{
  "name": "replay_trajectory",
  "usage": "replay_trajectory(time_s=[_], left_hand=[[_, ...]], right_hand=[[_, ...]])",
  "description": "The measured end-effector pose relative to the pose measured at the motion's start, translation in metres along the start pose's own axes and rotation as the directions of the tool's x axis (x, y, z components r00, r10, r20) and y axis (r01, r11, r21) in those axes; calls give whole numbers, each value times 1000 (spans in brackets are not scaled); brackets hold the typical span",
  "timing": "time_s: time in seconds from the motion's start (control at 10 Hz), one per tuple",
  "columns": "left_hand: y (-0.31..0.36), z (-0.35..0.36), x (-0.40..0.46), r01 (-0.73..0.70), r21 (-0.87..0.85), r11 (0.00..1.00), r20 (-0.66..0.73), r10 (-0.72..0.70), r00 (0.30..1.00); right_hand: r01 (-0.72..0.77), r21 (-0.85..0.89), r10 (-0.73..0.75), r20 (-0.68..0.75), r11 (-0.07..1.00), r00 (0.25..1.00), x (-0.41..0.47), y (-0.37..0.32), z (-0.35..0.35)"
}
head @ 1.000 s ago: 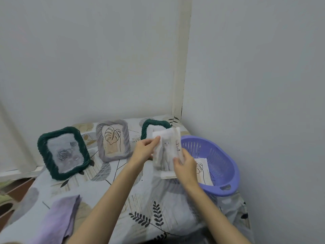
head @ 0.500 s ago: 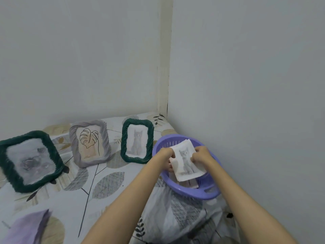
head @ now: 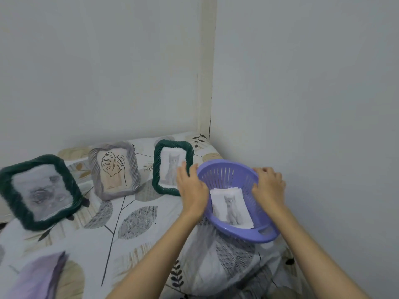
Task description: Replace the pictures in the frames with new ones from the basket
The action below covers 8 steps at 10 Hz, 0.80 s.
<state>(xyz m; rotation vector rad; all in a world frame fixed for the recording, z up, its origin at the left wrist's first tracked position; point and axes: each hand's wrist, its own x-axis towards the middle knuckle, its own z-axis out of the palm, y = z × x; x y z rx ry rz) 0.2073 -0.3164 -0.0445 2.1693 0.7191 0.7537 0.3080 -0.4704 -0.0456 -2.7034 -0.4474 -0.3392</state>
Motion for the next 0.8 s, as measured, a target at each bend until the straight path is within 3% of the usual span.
replay_trajectory(time_s=[0.1,0.2,0.4,0.6,0.8], left_hand=[[-12,-6,-1,278,-76,958,164,-263,951],[-12,-7,-6,331,-199,922,230,-284,931],[-8,-7,-7,374,-269,887,198,-330,923],[-21,-30,-12,400,-316,861,241,-335,911],[-55,-84,-41,346,-342,873,124,-323,938]], right_hand=[[-122,-51,129,166,991,978,3,13,4],[-124,100,102,208,987,973,10,20,10],[-76,172,43,187,982,981,21,18,5],[-66,103,47,183,992,982,16,16,5],[158,232,-146,-72,960,987,-13,-12,-1]])
